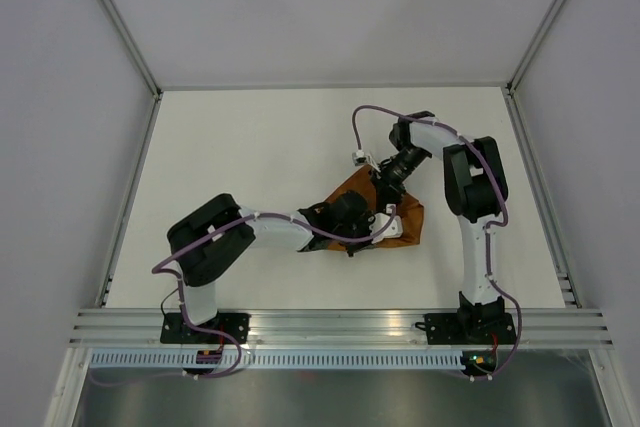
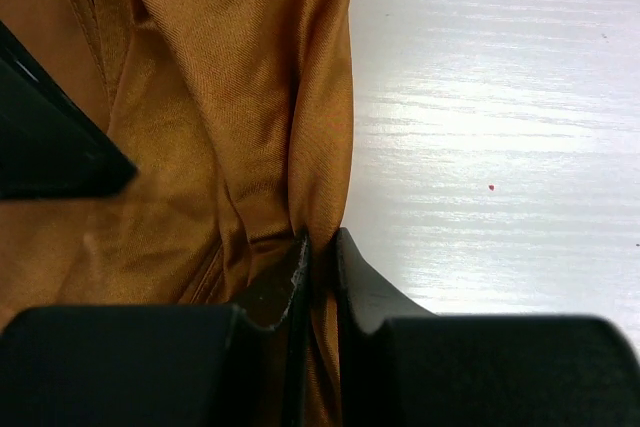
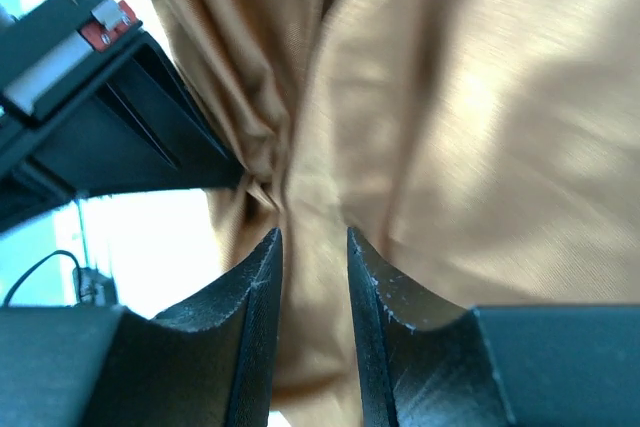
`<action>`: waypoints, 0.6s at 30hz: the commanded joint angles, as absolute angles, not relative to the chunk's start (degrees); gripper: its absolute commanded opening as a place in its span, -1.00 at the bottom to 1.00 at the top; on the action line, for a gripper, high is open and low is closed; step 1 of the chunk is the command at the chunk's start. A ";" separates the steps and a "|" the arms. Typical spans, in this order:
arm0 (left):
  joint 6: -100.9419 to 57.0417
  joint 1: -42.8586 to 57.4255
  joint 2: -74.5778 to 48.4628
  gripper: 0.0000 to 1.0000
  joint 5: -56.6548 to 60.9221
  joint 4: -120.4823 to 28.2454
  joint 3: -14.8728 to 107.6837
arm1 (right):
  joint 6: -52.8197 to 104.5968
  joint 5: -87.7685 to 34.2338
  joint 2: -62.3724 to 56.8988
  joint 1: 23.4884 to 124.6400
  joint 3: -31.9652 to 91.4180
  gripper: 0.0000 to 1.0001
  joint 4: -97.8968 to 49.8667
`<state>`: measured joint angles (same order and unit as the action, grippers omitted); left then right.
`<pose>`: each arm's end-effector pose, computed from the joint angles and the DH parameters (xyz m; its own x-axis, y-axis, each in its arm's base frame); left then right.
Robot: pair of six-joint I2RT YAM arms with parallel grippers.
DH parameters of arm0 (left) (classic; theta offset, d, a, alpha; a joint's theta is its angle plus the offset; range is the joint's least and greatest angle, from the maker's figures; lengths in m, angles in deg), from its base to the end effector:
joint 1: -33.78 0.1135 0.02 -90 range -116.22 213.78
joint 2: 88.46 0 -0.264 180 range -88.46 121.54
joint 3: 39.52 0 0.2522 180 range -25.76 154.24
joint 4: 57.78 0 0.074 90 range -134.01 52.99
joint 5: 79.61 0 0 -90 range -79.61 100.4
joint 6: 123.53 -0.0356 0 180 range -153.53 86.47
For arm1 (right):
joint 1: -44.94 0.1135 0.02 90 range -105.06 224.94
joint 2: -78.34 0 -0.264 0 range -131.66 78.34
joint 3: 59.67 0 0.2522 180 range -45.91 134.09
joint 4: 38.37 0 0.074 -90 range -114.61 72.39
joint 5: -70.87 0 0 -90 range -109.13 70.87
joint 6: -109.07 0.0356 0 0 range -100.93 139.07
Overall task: Fold the napkin, place the utensils inside, and roll it up
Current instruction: Roll the napkin with the utensil
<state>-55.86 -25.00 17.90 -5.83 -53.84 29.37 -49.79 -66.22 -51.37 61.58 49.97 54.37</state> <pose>0.1862 -0.3264 0.1418 0.0361 0.6443 -0.7640 0.9903 0.0797 0.1141 0.3638 0.1359 0.1395 -0.3904 -0.7795 -0.4899 -0.7960 0.0184 0.6051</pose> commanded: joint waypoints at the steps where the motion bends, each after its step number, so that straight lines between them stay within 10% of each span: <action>1: -51.73 -23.70 19.55 -0.95 -11.57 -48.67 30.66 | -49.48 -68.69 -47.25 58.40 52.97 -0.24 58.27; 18: -40.22 -12.02 26.76 -0.95 -37.92 -40.41 38.83 | -54.14 -73.27 -28.13 40.98 41.41 -0.22 52.49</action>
